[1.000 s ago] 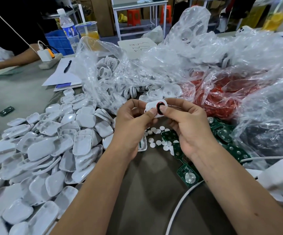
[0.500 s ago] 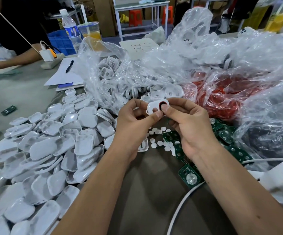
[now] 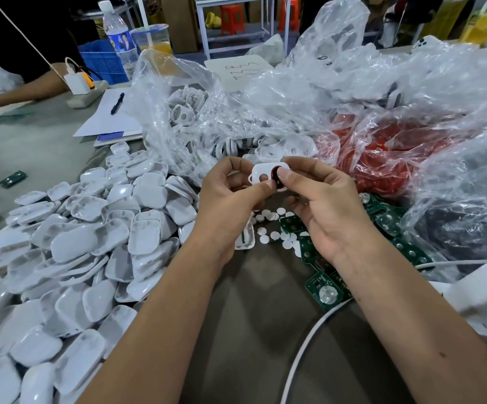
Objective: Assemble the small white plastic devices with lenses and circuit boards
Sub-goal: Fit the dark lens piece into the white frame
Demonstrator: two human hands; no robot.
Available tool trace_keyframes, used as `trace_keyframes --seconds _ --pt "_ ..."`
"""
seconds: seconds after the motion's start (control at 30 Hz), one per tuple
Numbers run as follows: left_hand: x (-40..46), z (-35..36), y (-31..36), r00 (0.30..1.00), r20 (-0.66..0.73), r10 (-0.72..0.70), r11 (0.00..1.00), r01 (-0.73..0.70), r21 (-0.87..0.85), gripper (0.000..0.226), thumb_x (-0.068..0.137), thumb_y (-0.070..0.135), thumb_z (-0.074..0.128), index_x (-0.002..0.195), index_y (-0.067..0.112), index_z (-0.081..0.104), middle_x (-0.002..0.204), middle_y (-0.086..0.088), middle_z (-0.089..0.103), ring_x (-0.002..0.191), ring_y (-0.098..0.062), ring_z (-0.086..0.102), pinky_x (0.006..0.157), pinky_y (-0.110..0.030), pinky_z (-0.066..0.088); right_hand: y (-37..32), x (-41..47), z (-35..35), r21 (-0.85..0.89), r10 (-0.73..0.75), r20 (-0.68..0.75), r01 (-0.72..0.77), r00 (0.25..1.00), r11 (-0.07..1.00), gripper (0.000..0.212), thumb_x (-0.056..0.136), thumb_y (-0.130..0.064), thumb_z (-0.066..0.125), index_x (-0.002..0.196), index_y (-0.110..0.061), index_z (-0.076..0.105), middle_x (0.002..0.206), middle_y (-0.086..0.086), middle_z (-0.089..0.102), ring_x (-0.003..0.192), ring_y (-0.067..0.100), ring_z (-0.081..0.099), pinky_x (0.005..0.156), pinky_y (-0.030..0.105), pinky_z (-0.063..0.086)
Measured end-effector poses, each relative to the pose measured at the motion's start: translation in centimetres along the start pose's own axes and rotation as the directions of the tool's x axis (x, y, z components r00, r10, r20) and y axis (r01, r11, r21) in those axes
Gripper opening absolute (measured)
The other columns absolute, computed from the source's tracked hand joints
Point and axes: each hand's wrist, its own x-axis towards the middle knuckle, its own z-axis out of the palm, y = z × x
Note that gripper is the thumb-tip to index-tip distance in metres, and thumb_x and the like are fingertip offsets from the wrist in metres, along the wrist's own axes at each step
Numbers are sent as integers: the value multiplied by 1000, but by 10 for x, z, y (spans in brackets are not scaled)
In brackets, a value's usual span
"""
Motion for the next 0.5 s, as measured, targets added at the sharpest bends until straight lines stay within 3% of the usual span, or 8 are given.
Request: trace_keyframes --seconds 0.13,0.23,0.3,0.33,0.4,0.5 --pt "2 -3 1 997 55 -52 994 57 -92 23 86 -6 73 97 10 60 83 -8 72 75 -23 62 69 -32 53 -2 2 -3 150 36 79 -47 996 988 30 67 -9 81 97 -10 77 90 12 78 73 16 69 56 20 51" --pt "2 -4 4 987 153 -55 984 79 -157 20 91 -3 68 105 8 59 83 -5 71 74 -17 65 70 -31 53 -5 1 -5 237 -7 189 -38 982 971 24 70 -5 78 94 -10 79 85 10 76 77 20 69 60 23 55" --pt "0 -1 6 987 153 -57 978 86 -189 22 92 -2 68 111 6 59 86 -6 71 76 -18 66 73 -33 54 -6 -1 -4 252 -87 227 27 970 967 22 76 -2 75 97 -10 78 79 6 76 75 20 73 60 32 61" --pt "-1 1 6 990 126 -58 977 83 -199 22 93 -1 68 112 5 59 88 -8 71 78 -19 66 74 -34 55 -5 -2 -3 229 -137 213 87 967 970 21 80 0 74 99 -8 75 76 3 75 73 19 73 59 35 62" --pt "-2 8 5 996 68 -65 972 79 -223 18 95 2 67 113 3 62 93 -12 70 84 -23 69 80 -36 60 -3 -4 1 96 -277 145 265 950 959 22 85 8 73 102 -6 71 71 -4 72 66 11 71 55 28 60" --pt "-4 16 6 984 113 -135 928 166 -334 23 101 17 63 120 4 65 106 -23 70 94 -31 68 93 -44 60 -3 -6 2 -267 -490 101 498 866 825 30 86 10 75 96 -18 75 72 -13 67 58 0 67 53 16 54"
